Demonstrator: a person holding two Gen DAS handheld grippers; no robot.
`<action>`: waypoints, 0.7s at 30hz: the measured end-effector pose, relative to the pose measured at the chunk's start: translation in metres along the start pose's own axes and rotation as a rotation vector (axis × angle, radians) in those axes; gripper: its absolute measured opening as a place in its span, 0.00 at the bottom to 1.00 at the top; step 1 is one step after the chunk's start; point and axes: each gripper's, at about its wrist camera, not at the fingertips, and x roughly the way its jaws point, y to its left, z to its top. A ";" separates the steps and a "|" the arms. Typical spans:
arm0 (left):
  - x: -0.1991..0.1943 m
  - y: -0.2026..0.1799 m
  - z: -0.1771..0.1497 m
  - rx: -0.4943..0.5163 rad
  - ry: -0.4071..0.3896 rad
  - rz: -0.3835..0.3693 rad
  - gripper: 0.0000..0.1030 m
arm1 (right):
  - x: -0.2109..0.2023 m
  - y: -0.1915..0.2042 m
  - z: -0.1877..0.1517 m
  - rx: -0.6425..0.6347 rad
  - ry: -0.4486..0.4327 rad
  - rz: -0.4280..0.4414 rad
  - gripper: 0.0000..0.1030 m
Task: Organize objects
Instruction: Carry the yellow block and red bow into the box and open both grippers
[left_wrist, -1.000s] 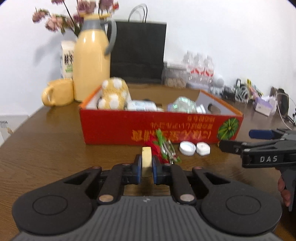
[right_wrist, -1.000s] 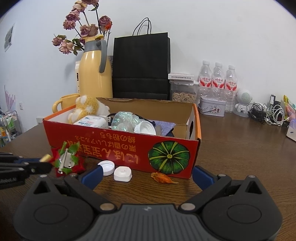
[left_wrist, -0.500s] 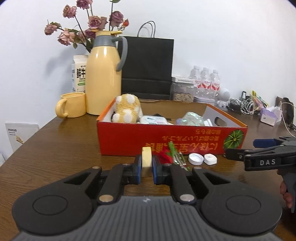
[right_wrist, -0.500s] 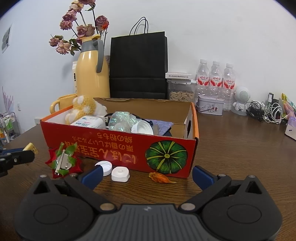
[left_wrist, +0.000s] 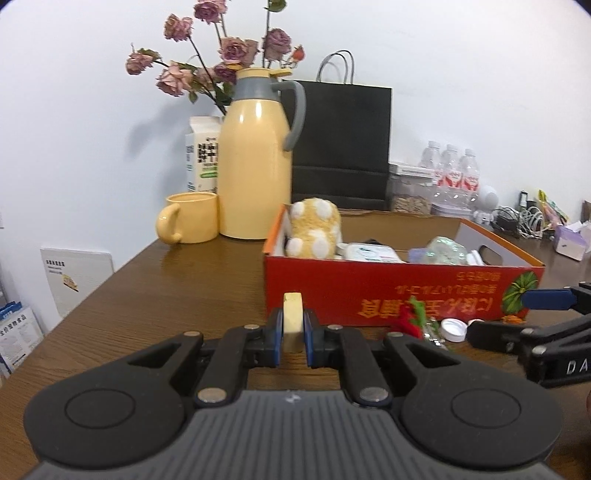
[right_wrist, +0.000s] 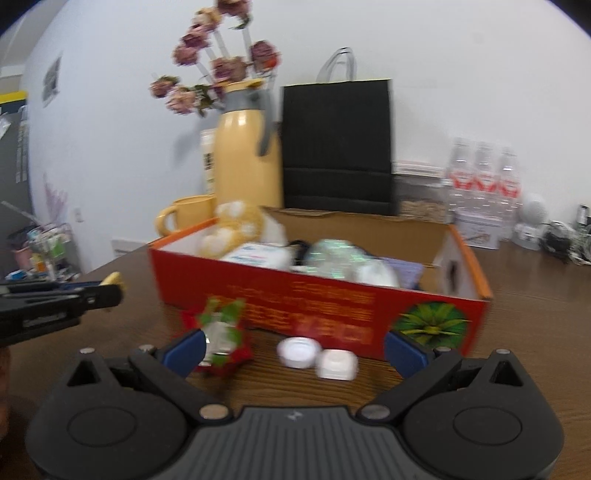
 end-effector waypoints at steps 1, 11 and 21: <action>0.000 0.003 0.000 -0.003 -0.002 0.005 0.12 | 0.003 0.006 0.002 -0.005 0.005 0.013 1.00; -0.002 0.012 0.000 -0.027 -0.012 -0.002 0.12 | 0.044 0.038 0.011 -0.037 0.111 0.054 0.89; -0.003 0.013 0.000 -0.035 -0.015 -0.012 0.12 | 0.052 0.049 0.006 -0.080 0.143 0.049 0.30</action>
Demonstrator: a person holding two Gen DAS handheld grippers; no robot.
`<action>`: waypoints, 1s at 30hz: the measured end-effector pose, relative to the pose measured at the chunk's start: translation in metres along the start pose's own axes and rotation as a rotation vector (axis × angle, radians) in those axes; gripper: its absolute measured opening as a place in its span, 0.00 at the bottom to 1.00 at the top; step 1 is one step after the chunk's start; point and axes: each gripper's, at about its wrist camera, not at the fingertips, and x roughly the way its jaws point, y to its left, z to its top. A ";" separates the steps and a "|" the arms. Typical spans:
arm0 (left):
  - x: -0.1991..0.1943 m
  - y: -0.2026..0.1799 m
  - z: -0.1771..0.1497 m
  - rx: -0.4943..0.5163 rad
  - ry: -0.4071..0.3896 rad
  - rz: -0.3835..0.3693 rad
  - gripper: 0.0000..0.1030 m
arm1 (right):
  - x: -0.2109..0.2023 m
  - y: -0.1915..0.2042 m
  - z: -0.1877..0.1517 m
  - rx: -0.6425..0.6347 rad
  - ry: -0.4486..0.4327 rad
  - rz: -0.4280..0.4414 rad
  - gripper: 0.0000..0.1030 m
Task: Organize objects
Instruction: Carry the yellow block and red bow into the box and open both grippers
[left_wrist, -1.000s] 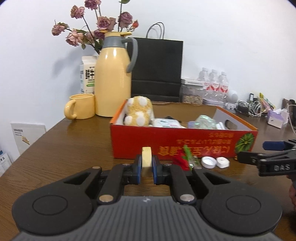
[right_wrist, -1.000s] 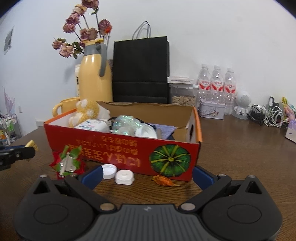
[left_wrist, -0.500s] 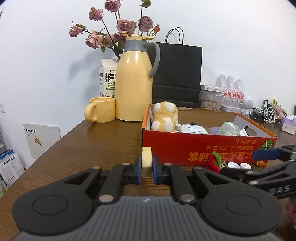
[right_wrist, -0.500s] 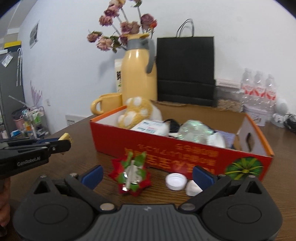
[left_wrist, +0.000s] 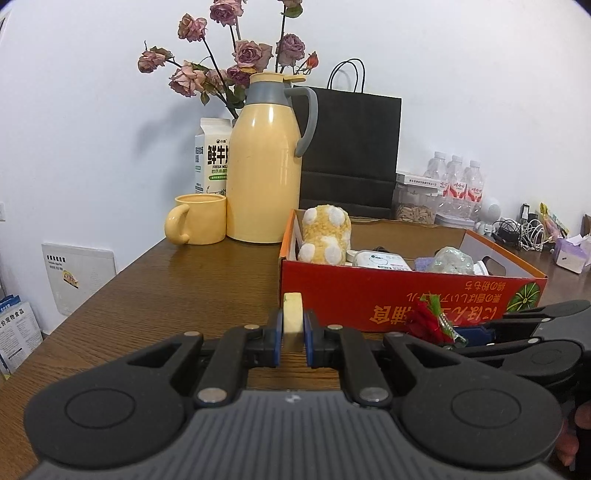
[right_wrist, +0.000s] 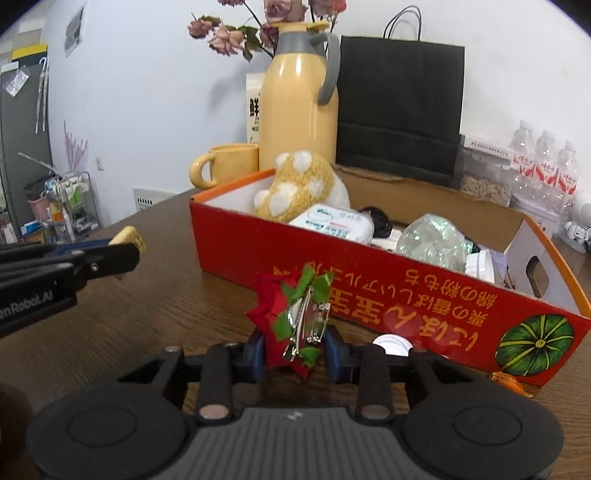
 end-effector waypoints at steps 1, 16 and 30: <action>0.000 0.000 0.000 0.000 0.000 0.000 0.12 | -0.001 0.000 0.000 0.001 -0.006 0.000 0.30; 0.001 -0.015 0.018 0.015 -0.024 -0.015 0.12 | -0.029 -0.009 0.010 0.023 -0.160 0.006 0.29; 0.035 -0.078 0.076 0.052 -0.103 -0.107 0.12 | -0.047 -0.062 0.044 0.045 -0.281 -0.085 0.29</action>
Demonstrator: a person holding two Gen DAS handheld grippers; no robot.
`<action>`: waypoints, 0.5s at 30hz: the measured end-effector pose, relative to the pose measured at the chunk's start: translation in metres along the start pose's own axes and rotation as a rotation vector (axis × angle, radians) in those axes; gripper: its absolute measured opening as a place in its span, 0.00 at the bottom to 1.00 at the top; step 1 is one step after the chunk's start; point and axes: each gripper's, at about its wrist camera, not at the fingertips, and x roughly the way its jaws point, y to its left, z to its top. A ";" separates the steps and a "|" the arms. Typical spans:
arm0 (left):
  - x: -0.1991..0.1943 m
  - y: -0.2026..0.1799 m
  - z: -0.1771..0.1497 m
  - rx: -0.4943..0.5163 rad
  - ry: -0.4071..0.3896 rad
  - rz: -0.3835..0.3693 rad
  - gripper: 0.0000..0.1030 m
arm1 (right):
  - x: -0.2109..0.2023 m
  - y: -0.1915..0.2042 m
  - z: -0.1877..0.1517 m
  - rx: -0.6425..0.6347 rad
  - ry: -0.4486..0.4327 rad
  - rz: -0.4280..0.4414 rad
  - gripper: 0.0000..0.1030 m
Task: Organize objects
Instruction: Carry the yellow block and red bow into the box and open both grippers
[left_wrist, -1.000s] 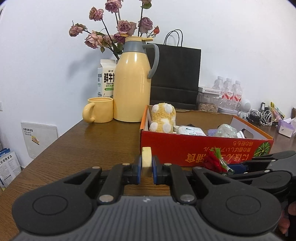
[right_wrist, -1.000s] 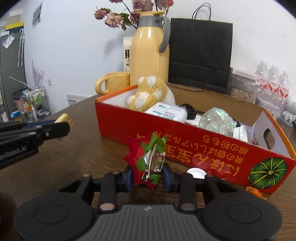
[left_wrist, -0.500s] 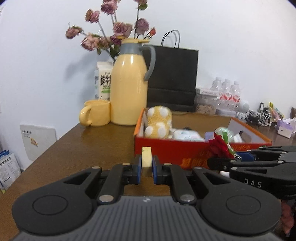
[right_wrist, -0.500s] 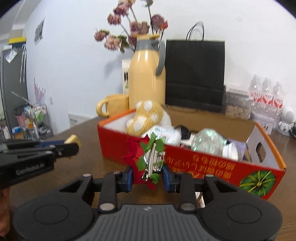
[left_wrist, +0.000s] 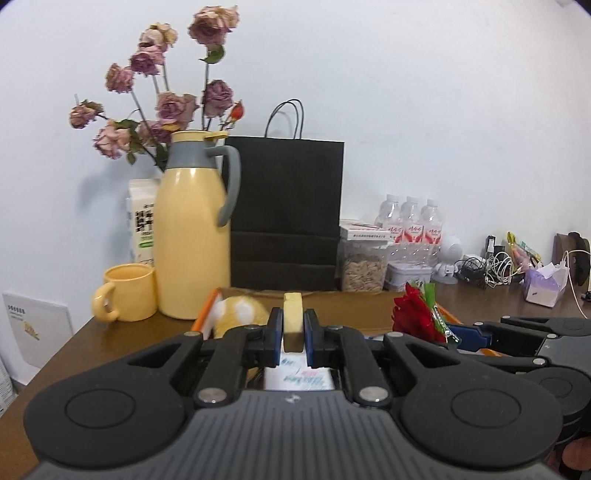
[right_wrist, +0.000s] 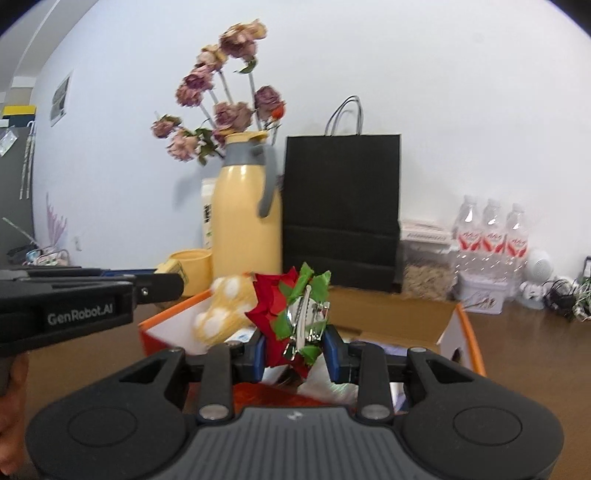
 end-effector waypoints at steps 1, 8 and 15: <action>0.006 -0.003 0.003 -0.001 0.000 -0.003 0.12 | 0.003 -0.004 0.002 0.000 -0.005 -0.010 0.29; 0.045 -0.015 0.016 -0.017 -0.001 -0.004 0.12 | 0.025 -0.033 0.013 0.020 -0.024 -0.067 0.29; 0.095 -0.019 0.016 -0.063 0.035 0.013 0.12 | 0.059 -0.053 0.013 0.048 -0.017 -0.115 0.29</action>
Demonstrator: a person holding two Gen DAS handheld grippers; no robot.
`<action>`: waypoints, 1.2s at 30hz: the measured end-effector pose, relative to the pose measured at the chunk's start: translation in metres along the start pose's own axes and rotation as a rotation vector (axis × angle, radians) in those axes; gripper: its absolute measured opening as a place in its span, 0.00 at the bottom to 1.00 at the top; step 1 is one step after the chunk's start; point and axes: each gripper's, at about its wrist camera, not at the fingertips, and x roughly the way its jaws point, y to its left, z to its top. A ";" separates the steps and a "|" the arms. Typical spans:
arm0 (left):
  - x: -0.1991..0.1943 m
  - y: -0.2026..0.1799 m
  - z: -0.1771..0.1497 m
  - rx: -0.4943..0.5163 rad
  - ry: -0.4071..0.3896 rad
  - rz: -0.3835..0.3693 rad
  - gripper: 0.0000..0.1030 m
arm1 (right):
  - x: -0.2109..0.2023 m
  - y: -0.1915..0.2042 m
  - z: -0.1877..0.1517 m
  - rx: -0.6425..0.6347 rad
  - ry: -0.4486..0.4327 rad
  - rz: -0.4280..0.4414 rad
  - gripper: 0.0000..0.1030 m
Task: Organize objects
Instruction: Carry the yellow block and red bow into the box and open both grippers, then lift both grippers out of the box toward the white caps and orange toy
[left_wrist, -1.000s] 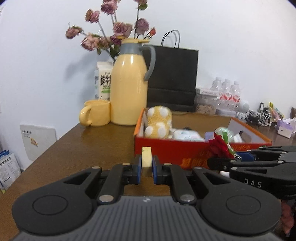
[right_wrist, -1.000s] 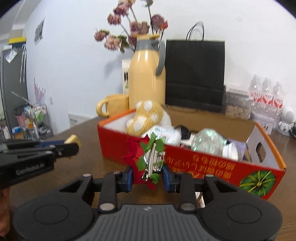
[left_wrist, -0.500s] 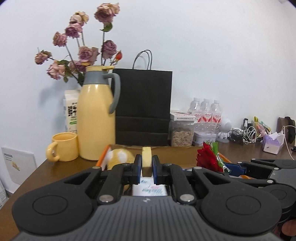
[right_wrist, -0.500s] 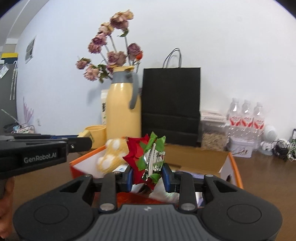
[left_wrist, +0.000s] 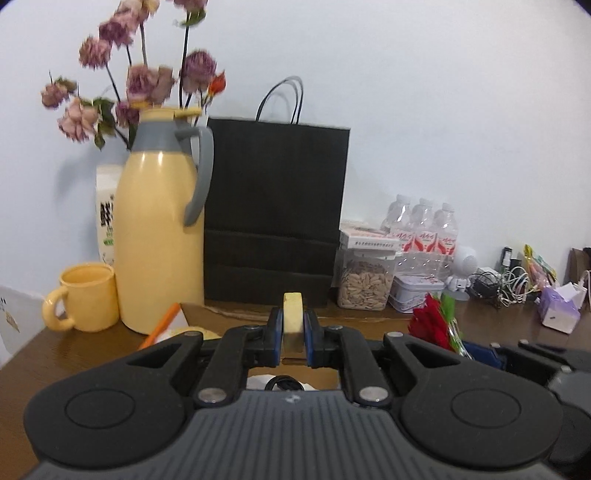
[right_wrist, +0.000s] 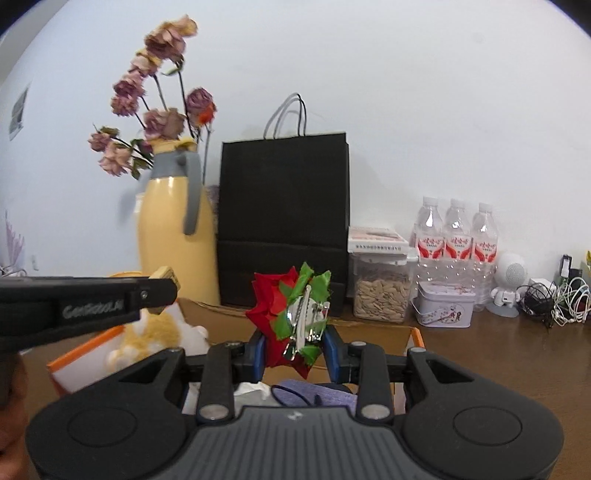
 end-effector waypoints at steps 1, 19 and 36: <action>0.007 0.000 -0.002 -0.002 0.017 0.000 0.12 | 0.003 -0.002 -0.002 0.000 0.011 -0.001 0.29; -0.009 0.009 -0.018 0.040 -0.083 0.036 1.00 | 0.007 -0.012 -0.019 0.024 0.080 0.002 1.00; -0.024 0.015 -0.023 0.035 -0.090 0.047 1.00 | -0.012 -0.008 -0.018 0.001 0.044 0.001 1.00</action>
